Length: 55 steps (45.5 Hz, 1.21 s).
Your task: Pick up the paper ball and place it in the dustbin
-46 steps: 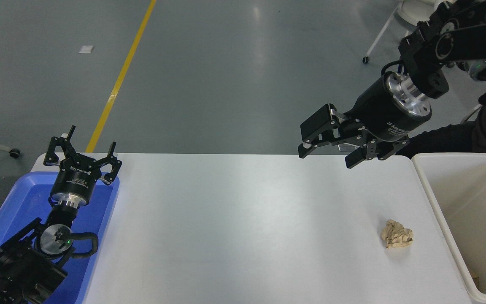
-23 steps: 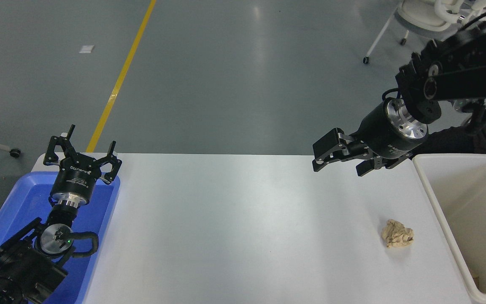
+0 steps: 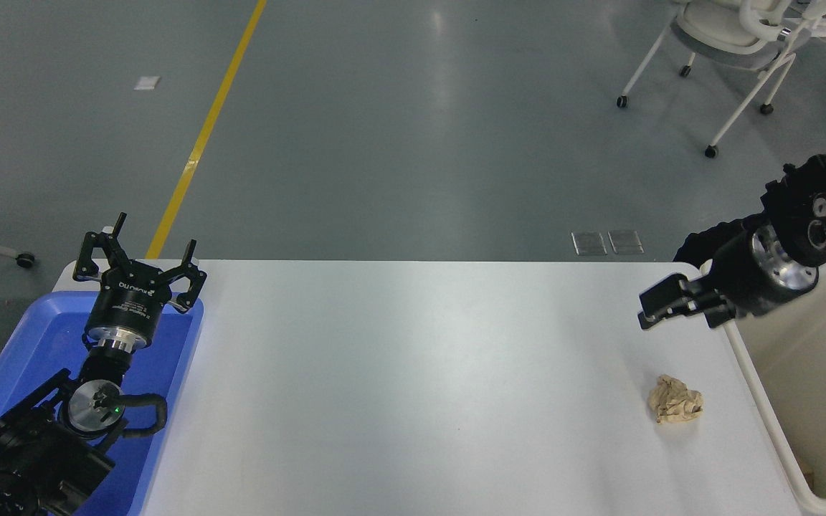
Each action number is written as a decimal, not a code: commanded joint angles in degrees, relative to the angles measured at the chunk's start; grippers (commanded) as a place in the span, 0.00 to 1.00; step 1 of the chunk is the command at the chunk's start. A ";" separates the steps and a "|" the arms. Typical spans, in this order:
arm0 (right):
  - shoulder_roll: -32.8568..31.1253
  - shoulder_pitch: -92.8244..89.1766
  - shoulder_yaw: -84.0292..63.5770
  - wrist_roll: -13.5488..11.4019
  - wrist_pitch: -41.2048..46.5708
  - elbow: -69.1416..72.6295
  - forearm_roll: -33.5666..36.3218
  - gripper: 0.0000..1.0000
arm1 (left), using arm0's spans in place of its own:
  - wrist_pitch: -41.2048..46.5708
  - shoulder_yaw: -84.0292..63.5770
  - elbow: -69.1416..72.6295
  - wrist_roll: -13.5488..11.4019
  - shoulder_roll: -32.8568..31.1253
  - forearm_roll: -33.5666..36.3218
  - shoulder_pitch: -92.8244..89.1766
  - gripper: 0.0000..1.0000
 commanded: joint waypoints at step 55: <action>5.25 -34.31 21.23 -0.79 -5.44 -23.00 -2.23 0.81 | -0.08 0.12 -0.06 0.09 0.00 0.07 -0.09 1.00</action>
